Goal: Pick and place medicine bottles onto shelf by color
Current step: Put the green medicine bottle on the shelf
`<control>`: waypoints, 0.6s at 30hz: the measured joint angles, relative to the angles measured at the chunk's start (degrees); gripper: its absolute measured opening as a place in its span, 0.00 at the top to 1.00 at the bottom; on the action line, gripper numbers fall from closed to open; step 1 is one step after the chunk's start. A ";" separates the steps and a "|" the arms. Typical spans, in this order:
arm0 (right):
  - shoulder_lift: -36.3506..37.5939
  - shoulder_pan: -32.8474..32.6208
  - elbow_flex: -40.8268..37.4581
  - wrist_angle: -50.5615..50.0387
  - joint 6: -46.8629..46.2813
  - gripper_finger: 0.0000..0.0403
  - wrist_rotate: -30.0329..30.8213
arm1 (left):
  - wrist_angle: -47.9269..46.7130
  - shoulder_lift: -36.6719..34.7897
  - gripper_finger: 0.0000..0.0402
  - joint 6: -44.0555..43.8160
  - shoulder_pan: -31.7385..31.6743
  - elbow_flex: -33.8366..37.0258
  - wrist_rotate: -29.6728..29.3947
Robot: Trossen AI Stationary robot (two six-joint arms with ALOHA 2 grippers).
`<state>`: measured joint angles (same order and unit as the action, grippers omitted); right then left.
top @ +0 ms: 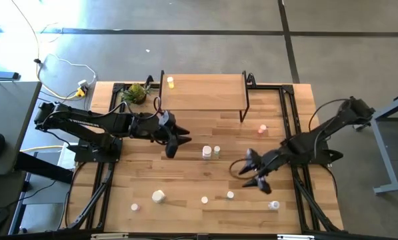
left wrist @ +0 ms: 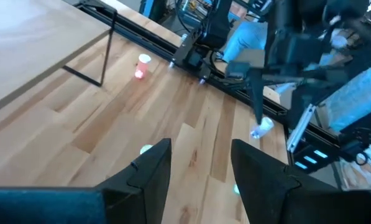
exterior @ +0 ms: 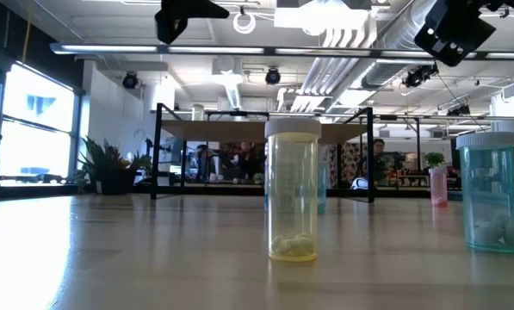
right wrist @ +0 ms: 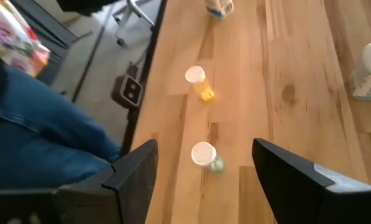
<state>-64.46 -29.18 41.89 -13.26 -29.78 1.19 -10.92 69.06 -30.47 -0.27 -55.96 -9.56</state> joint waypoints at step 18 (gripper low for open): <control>-20.13 -5.55 -0.04 13.04 0.11 0.37 4.78 | -6.28 0.00 0.61 0.62 2.91 0.00 -6.58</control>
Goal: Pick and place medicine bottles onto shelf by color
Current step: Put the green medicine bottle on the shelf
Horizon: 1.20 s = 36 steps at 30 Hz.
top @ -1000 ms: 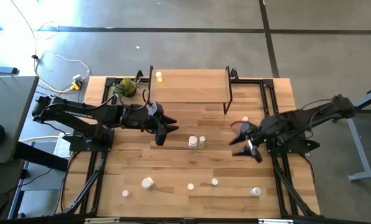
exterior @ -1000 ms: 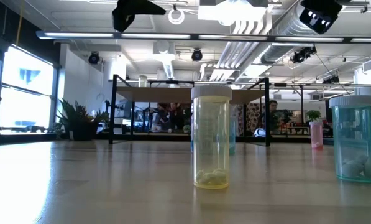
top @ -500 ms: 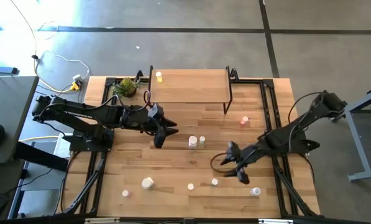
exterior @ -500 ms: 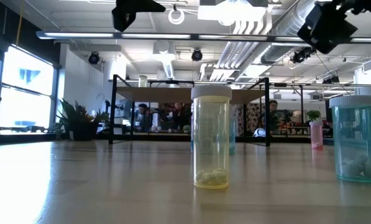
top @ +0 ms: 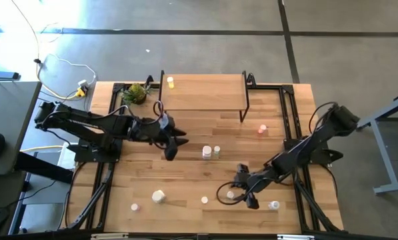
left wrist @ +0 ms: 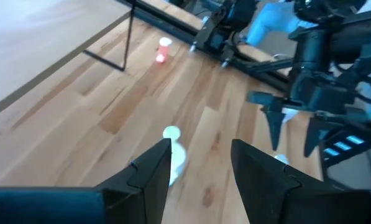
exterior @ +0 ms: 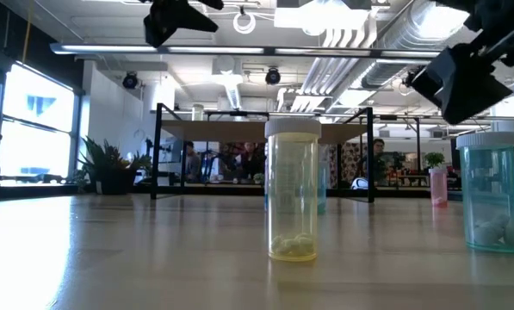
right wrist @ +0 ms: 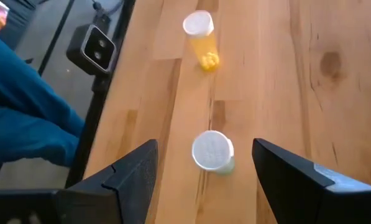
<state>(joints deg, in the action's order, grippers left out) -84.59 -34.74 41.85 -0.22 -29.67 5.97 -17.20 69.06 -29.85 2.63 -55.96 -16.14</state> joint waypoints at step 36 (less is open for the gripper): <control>-7.77 -0.09 0.13 5.39 -1.30 0.72 1.28 | -7.45 0.02 0.61 -3.02 8.35 -0.02 -8.74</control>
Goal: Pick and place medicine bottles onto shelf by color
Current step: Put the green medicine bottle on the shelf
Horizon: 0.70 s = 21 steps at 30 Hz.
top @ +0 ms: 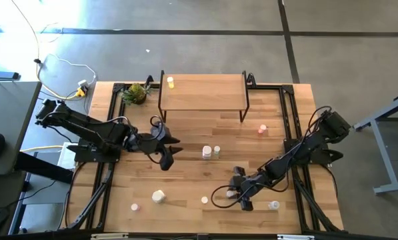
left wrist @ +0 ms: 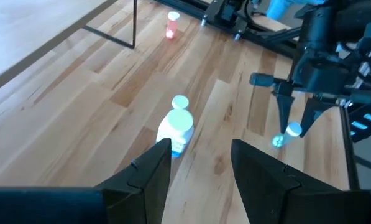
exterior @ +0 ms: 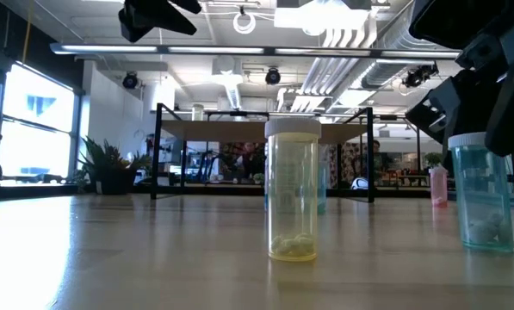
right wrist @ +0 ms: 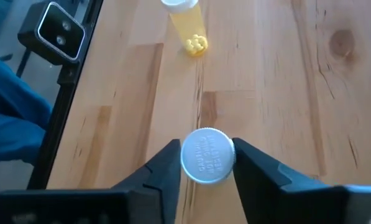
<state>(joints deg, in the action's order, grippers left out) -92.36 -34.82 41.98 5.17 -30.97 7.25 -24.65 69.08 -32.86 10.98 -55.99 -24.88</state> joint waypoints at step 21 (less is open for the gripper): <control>18.09 13.28 0.02 -2.46 0.11 0.77 4.20 | -1.73 0.02 0.61 0.02 -0.13 0.00 -1.50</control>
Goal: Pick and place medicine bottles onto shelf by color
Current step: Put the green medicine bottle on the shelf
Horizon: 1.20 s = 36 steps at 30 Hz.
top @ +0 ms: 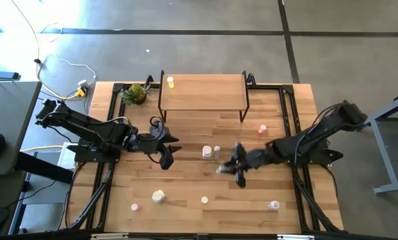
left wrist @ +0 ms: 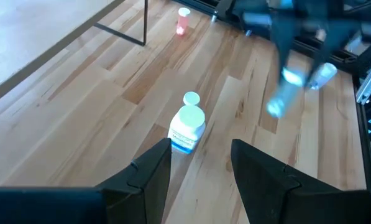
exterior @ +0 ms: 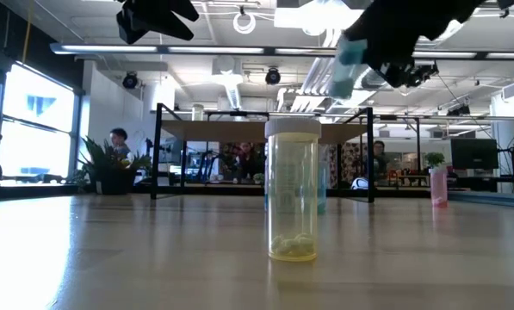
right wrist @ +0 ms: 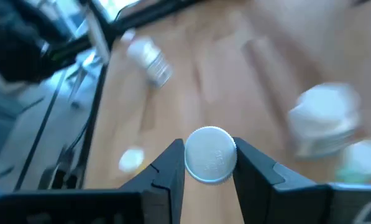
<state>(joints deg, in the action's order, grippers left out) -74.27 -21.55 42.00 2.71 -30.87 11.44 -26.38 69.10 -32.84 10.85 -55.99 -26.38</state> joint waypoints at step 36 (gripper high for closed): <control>9.71 50.08 18.74 -30.16 30.29 0.77 -8.83 | -3.83 0.00 0.61 -6.01 0.00 -0.02 3.55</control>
<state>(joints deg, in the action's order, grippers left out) -64.56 28.54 60.74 -27.45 -0.58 2.62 -30.21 69.10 -38.85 10.85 -56.01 -22.83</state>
